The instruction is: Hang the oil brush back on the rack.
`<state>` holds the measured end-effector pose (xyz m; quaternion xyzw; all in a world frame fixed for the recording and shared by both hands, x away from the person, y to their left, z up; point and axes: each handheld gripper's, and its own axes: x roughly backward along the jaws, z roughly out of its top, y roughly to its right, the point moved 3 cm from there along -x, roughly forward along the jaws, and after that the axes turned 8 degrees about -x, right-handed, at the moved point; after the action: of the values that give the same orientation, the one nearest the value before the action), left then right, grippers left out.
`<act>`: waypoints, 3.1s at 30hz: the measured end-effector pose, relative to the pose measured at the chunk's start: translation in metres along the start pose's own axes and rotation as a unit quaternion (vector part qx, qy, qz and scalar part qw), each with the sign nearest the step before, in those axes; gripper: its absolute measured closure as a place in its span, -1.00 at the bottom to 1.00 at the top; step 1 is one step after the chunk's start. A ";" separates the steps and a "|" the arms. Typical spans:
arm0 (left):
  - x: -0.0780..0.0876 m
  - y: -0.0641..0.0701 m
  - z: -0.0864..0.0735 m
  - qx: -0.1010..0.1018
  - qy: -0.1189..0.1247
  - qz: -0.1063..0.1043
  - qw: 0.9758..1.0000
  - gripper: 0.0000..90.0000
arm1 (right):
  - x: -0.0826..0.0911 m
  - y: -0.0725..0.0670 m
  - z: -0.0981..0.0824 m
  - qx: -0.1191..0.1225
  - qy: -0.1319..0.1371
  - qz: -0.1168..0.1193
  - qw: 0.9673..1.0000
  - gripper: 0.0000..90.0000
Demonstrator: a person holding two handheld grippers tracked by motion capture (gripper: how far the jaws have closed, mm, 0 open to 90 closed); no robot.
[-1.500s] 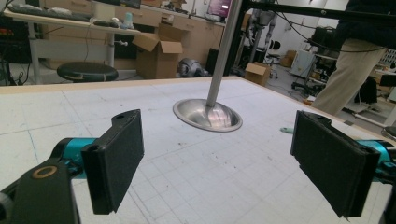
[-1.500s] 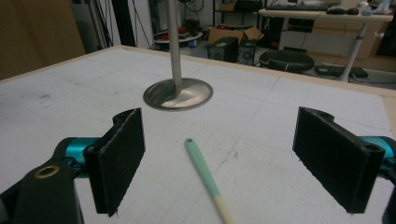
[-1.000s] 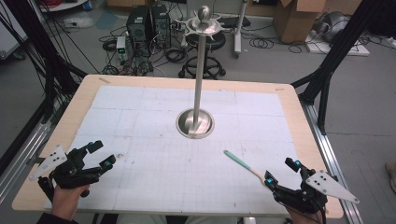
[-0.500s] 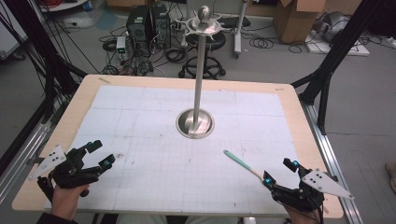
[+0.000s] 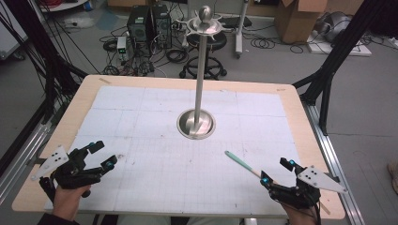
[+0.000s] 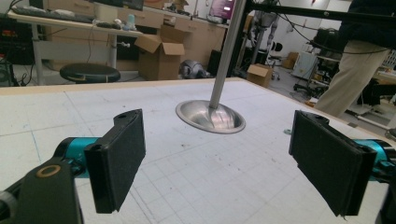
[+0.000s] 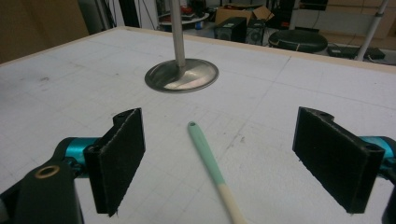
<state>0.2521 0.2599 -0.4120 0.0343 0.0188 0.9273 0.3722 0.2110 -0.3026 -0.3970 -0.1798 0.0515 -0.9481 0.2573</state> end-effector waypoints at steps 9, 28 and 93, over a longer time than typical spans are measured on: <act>0.000 -0.001 0.000 0.001 0.003 -0.001 1.000 -0.58 | -0.016 0.005 -0.001 0.013 -0.043 0.008 0.999 -0.49; -0.001 0.000 0.000 0.002 0.000 -0.005 1.000 -0.58 | -0.063 0.029 -0.009 0.042 -0.162 -0.007 0.986 -0.11; -0.009 0.009 0.001 0.005 -0.003 -0.056 0.998 -0.57 | -0.065 -0.014 -0.004 0.056 -0.172 0.101 0.978 0.83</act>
<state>0.2525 0.2467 -0.4113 0.0382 0.0243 0.9046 0.4238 0.2551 -0.2573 -0.4182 -0.3191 -0.0290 -0.8736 0.3664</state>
